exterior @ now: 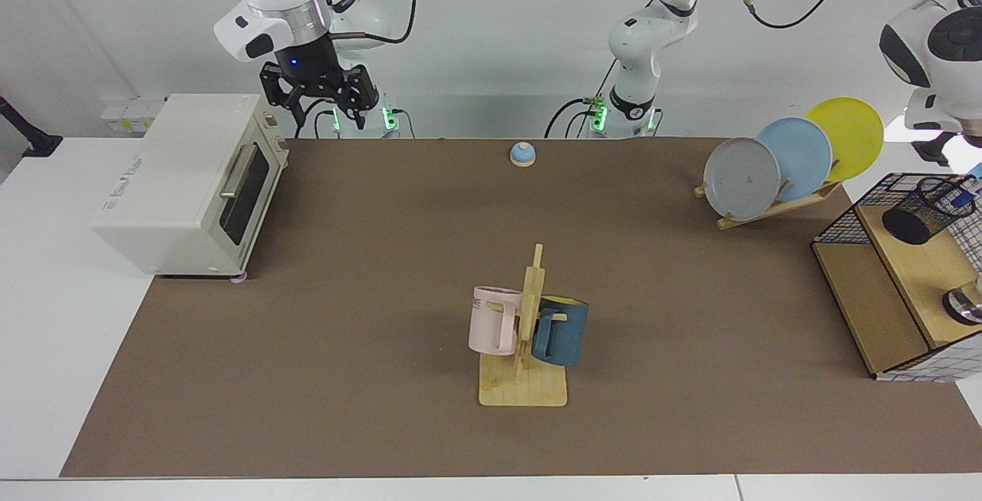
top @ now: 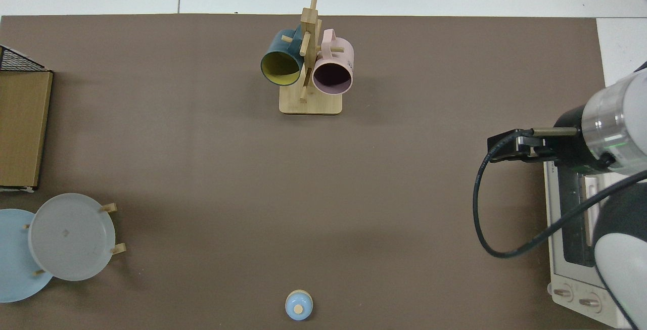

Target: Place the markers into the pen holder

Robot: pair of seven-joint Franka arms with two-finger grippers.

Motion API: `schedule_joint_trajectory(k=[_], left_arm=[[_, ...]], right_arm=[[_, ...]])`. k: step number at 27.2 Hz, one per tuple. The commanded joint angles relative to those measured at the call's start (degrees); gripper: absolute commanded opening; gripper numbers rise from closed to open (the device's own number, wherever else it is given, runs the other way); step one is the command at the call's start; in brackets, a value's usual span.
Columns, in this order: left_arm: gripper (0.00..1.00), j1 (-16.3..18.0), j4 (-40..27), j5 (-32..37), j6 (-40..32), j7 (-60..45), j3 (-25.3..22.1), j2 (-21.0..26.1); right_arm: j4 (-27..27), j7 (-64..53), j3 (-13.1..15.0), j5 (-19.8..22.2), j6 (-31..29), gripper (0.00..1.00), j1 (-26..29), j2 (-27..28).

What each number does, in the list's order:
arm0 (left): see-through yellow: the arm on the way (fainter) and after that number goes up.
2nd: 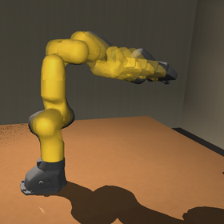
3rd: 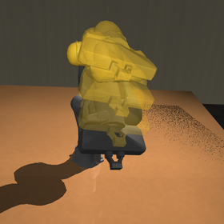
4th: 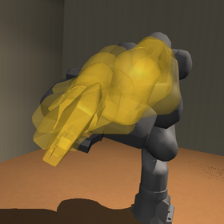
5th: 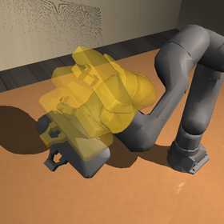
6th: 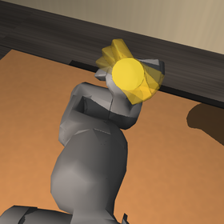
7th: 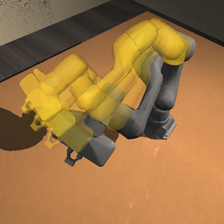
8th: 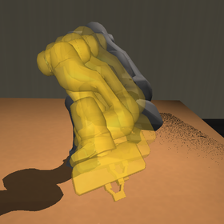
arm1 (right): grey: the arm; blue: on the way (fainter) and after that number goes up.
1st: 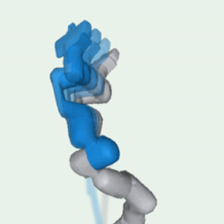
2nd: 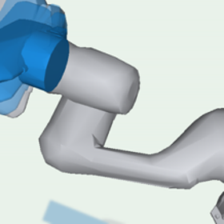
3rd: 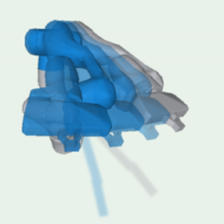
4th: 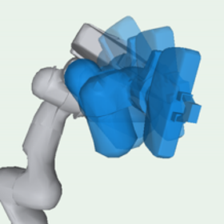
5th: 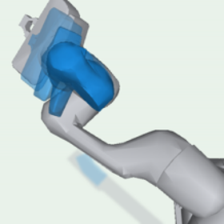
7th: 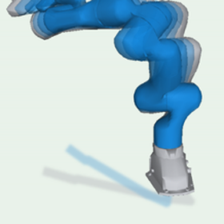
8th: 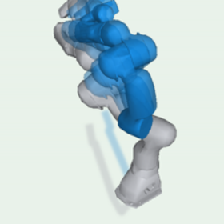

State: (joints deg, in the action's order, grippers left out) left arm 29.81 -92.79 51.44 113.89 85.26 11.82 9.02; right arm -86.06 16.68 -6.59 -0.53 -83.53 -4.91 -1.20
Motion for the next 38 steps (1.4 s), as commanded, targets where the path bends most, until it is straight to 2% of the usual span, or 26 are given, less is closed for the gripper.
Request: schedule_joint_trajectory(k=[1,14,19,38], left_arm=[[0.00,1.30,-0.72,0.15,0.72,1.04,0.58,1.52],[0.00,1.21,-0.81,-0.20,1.33,1.04,0.58,4.16],[0.00,0.34,-1.16,-2.04,0.46,0.96,0.58,4.16],[0.00,0.95,-3.62,-2.75,1.51,0.61,0.58,3.90]], right_arm=[[-1.66,0.82,-0.35,-0.52,-0.50,1.00,1.83,-1.26],[-1.66,0.82,-0.35,-0.52,-0.50,1.00,2.01,-1.26],[-1.66,0.82,-0.35,-0.52,-0.50,1.00,2.01,-1.26],[-1.66,0.82,-0.35,-0.52,-0.50,1.00,2.01,-1.26]])
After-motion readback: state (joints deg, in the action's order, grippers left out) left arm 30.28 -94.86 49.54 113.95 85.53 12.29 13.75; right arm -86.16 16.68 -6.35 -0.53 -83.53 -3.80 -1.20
